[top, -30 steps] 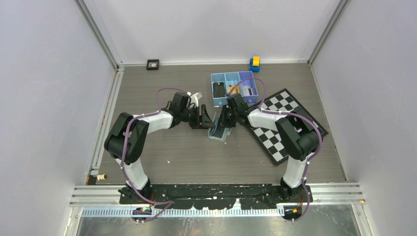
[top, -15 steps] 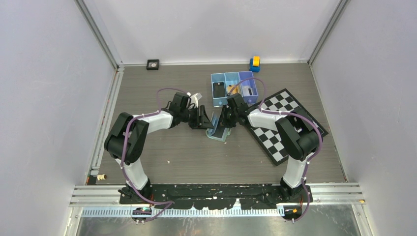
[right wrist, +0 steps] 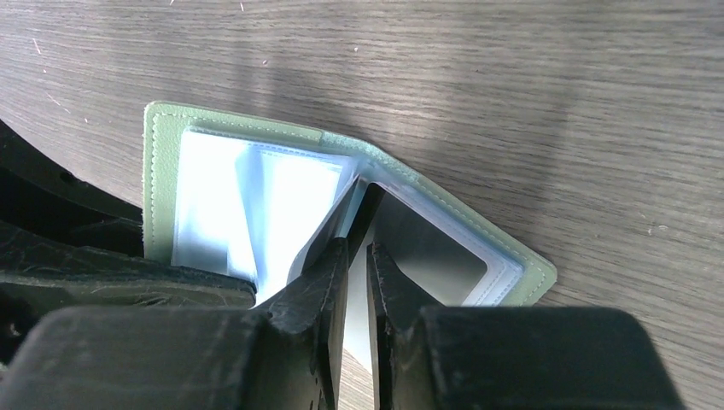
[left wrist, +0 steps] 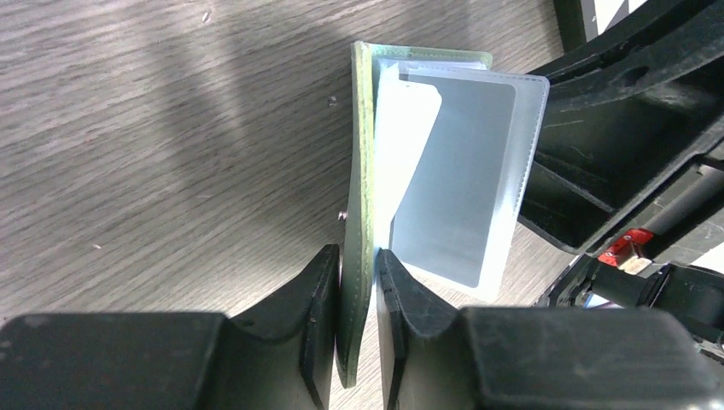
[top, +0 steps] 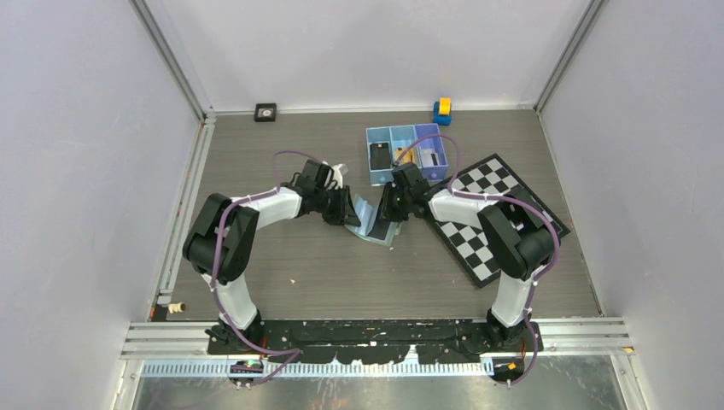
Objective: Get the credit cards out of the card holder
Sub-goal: Open the card holder at the center of the board.
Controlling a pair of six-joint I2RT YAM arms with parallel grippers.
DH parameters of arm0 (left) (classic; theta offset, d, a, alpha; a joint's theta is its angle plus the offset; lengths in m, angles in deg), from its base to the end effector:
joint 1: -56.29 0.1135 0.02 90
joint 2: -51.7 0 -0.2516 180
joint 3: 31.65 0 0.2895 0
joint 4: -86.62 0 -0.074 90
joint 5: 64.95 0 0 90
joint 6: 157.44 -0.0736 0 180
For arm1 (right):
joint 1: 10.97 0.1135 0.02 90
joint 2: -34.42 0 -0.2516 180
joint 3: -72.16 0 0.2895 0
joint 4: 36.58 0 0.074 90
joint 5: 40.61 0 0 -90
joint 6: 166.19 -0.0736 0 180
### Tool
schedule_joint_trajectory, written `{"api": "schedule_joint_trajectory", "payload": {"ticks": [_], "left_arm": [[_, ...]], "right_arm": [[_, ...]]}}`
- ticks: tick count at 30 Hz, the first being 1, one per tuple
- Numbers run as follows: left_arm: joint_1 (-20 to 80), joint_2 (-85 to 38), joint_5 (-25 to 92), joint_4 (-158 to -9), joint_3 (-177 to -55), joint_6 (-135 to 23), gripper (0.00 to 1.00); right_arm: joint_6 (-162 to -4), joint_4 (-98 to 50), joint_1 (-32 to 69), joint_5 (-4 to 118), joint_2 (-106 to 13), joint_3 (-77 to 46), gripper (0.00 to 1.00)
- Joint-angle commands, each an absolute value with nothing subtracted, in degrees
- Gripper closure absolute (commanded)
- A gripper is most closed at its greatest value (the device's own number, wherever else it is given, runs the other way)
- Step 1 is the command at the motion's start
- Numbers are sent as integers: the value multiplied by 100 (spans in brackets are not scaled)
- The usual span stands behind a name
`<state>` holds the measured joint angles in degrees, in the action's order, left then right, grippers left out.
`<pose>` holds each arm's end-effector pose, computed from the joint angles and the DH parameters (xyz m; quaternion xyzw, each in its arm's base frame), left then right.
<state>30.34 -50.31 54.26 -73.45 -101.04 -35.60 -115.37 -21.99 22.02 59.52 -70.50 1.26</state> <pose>0.3442 -0.2074 0.0938 0.0338 0.9194 -0.3592 0.1566 0.3465 0.2404 0.0848 0.0192 0.9321 0.2741 0.2358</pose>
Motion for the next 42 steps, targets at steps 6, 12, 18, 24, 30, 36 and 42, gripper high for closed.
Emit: {"api": "schedule_joint_trajectory", "payload": {"ticks": [6,12,18,24,30,36,42], "left_arm": [[3176,-5135,5671,-7376,-10197,-3571,95],[3186,-4490,6018,-8611,-9563,-3160,100],[3186,-4657,6573,-9227,-9478,-2767,99],[3186,-4665,6568,-9201,-9477,-2750,99],[3186,-4617,6642,-9351,-9413,-2665,99],[3326,-4339,6492,-9635,-9149,-2543,99],[3529,-4348,6385,-9951,-8914,-2338,99]], "right_arm": [[-11532,-1568,2133,5117,-7010,18,85],[-11616,-1611,2031,5234,-6987,60,99],[-11764,-1857,1876,5809,-7260,82,100],[-11853,-2093,1811,6072,-7296,170,100],[-11854,-1953,1773,5988,-7353,113,99],[-12127,-2507,1691,6546,-7284,351,100],[-12528,-3408,1531,7201,-7084,758,90]]}}
